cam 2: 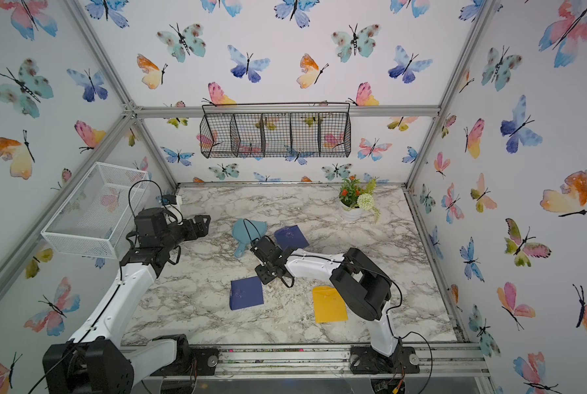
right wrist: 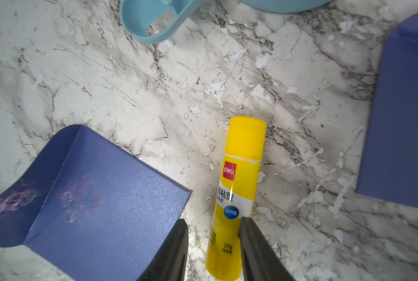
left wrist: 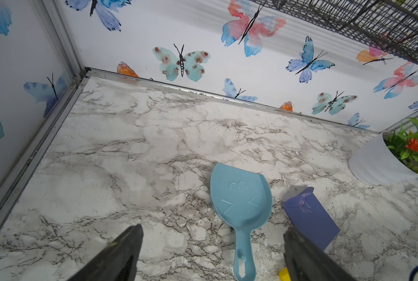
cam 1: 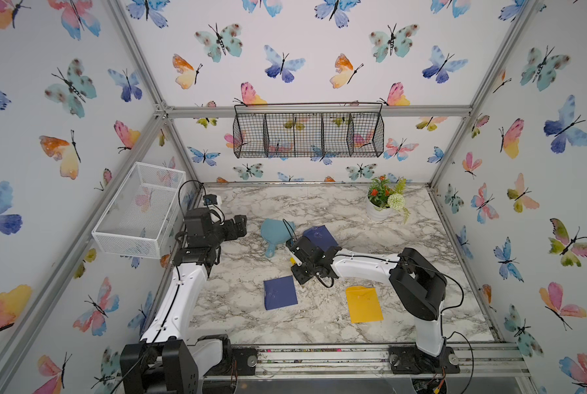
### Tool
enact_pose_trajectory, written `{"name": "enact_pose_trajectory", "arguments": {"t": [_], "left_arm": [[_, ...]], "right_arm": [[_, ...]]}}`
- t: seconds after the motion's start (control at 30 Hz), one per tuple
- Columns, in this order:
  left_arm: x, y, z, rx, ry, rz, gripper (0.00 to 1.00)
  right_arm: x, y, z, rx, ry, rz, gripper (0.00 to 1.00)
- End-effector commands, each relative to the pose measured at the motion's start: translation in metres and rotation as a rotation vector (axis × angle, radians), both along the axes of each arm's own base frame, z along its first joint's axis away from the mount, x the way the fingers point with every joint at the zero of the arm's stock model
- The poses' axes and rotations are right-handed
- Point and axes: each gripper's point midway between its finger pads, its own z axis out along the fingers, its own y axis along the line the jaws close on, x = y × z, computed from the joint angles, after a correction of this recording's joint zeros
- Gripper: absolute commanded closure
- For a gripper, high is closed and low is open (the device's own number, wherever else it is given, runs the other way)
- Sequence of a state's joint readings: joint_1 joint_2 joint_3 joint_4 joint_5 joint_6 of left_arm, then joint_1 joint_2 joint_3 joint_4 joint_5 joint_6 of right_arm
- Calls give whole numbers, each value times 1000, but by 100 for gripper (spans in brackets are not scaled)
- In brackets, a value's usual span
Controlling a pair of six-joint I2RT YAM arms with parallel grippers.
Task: Seal the envelope with a glue stick
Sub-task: Pick up the glue stick from the center of the board.
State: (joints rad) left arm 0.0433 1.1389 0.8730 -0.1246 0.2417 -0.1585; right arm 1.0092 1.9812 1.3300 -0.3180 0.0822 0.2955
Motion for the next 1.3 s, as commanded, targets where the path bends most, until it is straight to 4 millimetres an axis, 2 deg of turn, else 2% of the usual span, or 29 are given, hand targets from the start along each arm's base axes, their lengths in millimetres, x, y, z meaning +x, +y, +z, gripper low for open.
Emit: {"name": "enact_pose_trajectory", "arguments": {"t": [0.0, 0.17, 0.5, 0.63, 0.73, 0.87, 1.0, 1.17, 1.27], "left_arm": [[0, 0, 9, -20, -32, -8, 6], [0, 4, 9, -32, -32, -1, 6], [0, 7, 9, -43, -29, 5, 6], [0, 7, 8, -44, -27, 4, 6], [0, 7, 8, -43, -28, 6, 6], [-1, 7, 8, -42, -27, 4, 7], [-3, 0, 10, -56, -35, -30, 8], [-8, -24, 18, -102, -50, -161, 13], [-13, -46, 26, -74, -50, -241, 13]], "right_arm": [[-1, -15, -11, -94, 0, -23, 60], [0, -16, -12, -109, 1, -31, 60], [-1, -19, -30, -130, 25, -61, 60], [-3, -22, -35, -141, 32, -63, 65], [-3, -23, -32, -135, 29, -67, 68], [-1, -23, -18, -106, 3, -73, 70], [2, -21, 5, -58, -69, -29, 73], [7, -28, 47, -27, -252, 99, 79], [0, -32, 75, -6, -346, 228, 79]]}}
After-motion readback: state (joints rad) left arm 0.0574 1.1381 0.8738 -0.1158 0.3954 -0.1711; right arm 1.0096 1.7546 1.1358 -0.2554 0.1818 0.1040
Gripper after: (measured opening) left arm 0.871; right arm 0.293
